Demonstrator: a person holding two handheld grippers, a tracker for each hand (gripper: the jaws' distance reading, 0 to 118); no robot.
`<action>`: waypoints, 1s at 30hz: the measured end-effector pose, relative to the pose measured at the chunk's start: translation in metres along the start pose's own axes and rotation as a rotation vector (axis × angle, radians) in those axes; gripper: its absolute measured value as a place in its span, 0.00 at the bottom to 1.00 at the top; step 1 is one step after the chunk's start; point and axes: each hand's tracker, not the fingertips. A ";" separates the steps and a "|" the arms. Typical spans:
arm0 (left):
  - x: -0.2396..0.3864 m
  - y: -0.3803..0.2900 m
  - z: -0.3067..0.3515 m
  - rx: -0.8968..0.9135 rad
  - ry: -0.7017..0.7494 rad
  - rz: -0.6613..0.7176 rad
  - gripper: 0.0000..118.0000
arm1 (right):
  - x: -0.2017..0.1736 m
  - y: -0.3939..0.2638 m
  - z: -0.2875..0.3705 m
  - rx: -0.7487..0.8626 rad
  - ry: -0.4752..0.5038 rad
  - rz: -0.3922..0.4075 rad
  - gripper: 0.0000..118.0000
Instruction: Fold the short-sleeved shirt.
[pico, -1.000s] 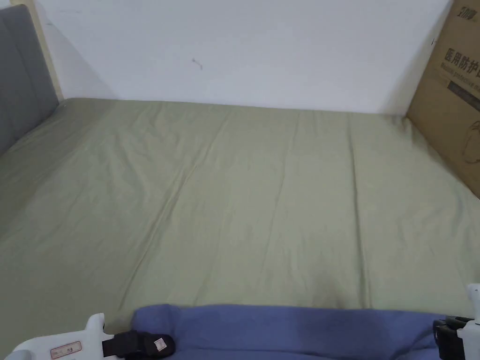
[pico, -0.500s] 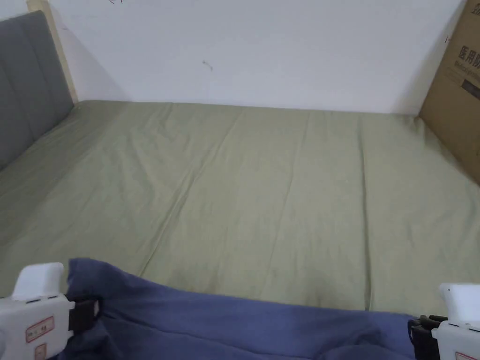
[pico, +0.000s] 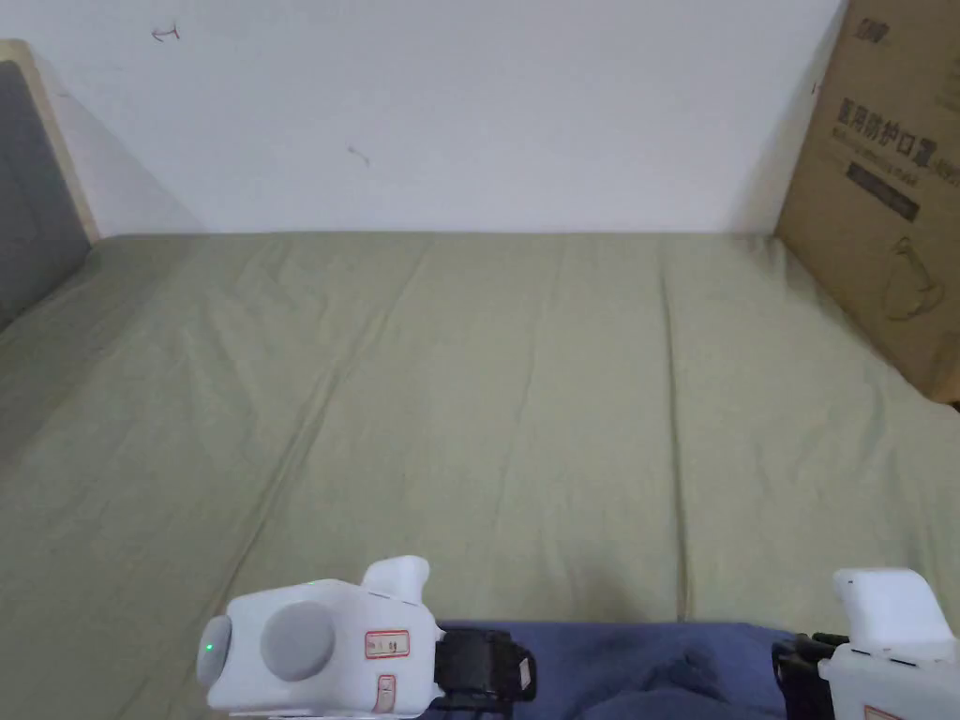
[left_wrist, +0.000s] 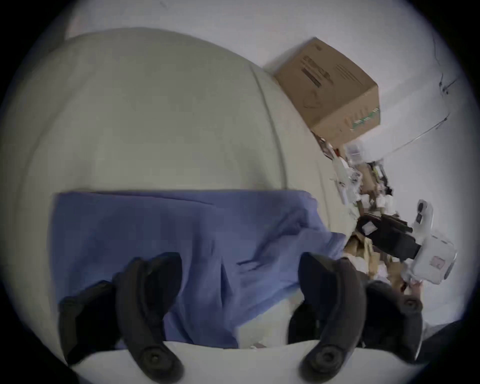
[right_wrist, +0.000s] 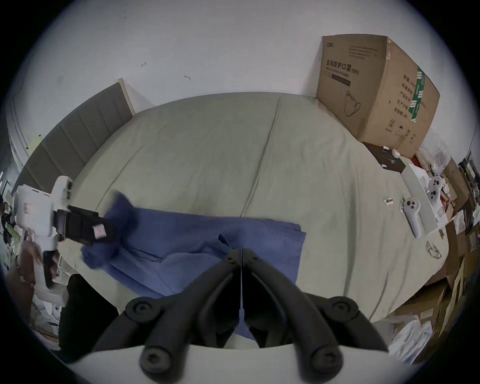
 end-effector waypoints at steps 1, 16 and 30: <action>0.012 0.001 -0.008 -0.010 -0.044 0.015 0.88 | 0.003 0.000 0.001 0.001 -0.002 -0.004 0.00; -0.003 -0.012 0.010 -0.035 0.089 0.011 0.01 | 0.016 -0.002 -0.006 -0.017 0.006 -0.031 0.00; 0.023 -0.025 -0.043 -0.077 -0.251 0.027 0.01 | 0.006 -0.005 -0.005 -0.038 0.014 0.001 0.00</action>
